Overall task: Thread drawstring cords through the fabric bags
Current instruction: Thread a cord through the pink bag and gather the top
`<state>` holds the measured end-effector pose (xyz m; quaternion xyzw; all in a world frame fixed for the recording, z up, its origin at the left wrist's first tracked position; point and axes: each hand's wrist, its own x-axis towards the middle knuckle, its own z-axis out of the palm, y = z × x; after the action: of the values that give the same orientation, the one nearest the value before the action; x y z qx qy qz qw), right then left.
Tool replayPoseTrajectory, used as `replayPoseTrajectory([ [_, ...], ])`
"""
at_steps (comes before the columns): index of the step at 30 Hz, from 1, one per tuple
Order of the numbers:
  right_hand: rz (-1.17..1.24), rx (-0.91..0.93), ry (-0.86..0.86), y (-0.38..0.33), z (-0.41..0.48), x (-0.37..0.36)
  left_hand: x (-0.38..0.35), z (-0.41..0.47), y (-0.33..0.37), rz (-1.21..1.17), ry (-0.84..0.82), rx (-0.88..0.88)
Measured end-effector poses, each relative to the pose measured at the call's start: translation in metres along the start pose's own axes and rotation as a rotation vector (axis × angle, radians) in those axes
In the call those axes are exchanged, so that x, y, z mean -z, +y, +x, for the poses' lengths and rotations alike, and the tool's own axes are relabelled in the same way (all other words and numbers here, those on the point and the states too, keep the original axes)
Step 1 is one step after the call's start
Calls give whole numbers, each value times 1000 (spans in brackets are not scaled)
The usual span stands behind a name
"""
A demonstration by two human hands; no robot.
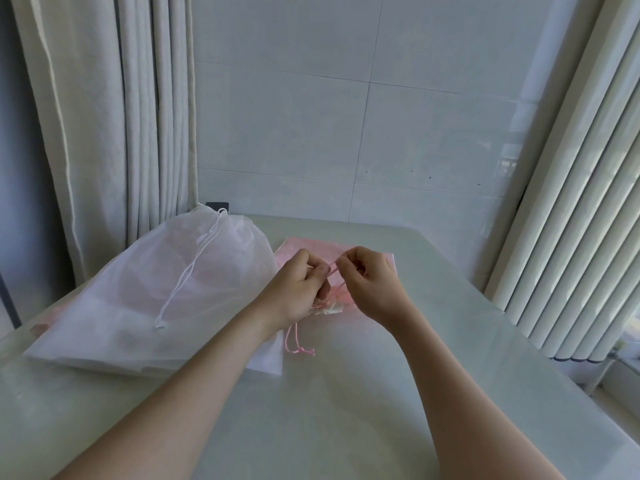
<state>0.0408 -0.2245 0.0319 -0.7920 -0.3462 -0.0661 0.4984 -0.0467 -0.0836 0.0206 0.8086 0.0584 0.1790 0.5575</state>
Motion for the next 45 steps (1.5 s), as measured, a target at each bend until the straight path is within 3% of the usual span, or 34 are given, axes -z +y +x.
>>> replayPoseTrajectory([
  [7,-187,86,7,9,-2,-5,7,-6,4,-84,-106,41],
  [11,-360,221,-3,15,-1,-2,11,-7,8,-102,-64,76],
  [14,-468,166,-76,18,1,1,11,-6,7,-64,-3,74],
  [17,-270,35,-79,13,1,7,10,-5,6,-54,27,83],
  [23,516,-223,-72,-6,4,22,8,-9,4,233,-99,9],
  [31,819,-217,243,-13,4,27,4,-15,12,277,-231,64],
  [35,402,12,498,-11,4,27,6,-15,11,223,-246,67],
  [37,221,126,509,-8,6,21,9,-15,10,168,-251,59],
  [40,-102,208,312,8,10,9,11,-10,4,125,-242,29],
  [43,-589,114,16,29,10,5,11,-7,1,64,-200,41],
  [45,-615,97,-3,31,9,5,10,-7,0,-28,-175,74],
])
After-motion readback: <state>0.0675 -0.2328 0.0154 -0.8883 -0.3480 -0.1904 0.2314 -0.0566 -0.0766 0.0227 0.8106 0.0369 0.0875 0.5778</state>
